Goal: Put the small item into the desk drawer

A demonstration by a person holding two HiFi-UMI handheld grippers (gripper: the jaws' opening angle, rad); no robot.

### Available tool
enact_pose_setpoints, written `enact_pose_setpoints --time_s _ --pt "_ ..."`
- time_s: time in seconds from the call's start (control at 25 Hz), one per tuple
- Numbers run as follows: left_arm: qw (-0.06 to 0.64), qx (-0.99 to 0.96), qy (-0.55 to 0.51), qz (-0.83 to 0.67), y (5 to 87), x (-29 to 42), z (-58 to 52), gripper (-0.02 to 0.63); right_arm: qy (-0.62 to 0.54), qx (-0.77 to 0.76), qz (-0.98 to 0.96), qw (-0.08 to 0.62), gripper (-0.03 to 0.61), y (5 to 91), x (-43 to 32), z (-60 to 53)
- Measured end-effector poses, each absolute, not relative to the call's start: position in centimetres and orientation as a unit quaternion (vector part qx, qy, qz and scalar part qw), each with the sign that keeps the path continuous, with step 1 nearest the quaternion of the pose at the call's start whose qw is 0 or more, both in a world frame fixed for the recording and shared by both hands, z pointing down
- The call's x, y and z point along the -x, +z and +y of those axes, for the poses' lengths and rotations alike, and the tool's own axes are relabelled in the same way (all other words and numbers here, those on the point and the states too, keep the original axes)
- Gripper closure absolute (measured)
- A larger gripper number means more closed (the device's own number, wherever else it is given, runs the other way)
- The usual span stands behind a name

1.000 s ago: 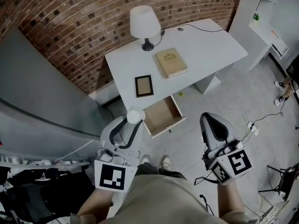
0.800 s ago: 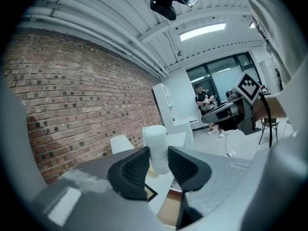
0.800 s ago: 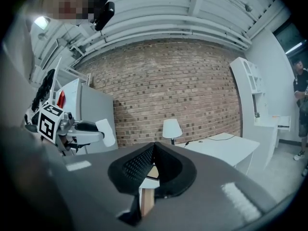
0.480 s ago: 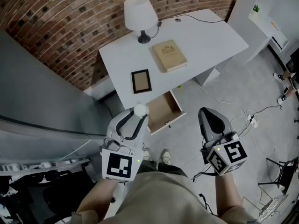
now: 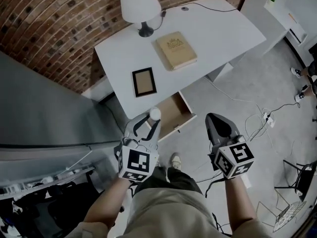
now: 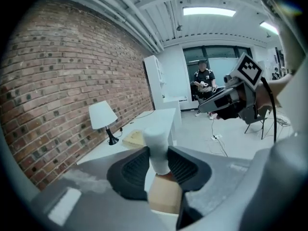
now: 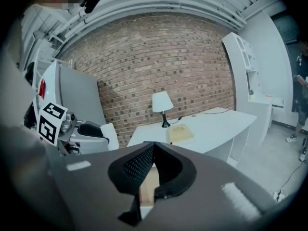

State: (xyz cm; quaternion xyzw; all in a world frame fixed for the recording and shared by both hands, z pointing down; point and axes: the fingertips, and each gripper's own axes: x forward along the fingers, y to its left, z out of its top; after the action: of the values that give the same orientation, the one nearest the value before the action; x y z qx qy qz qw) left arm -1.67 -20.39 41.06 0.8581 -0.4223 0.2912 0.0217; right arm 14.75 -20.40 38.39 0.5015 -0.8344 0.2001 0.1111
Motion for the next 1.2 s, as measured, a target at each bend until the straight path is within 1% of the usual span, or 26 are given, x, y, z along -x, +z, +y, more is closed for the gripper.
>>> enact_pose_setpoints --time_s 0.28,0.68,0.84,1.2 --pt "0.066 -0.853 0.320 -0.408 49.9 1.1 -22.9 0.483 0.233 -0.504 -0.821 0.131 0.575 46.2 -14.8 -21.6" --pt "0.137 -0.840 0.382 -0.360 66.3 0.0 -23.9 0.484 0.295 -0.503 -0.797 0.159 0.575 58.3 -13.7 -21.1" --pt "0.155 -0.828 0.419 -0.339 72.4 0.1 -24.1 0.483 0.311 -0.503 -0.789 0.164 0.575 62.7 -13.4 -21.0" --pt "0.222 -0.806 0.458 -0.302 82.1 -1.5 -24.0 0.483 0.348 -0.509 -0.769 0.169 0.575 70.8 -13.5 -20.2"
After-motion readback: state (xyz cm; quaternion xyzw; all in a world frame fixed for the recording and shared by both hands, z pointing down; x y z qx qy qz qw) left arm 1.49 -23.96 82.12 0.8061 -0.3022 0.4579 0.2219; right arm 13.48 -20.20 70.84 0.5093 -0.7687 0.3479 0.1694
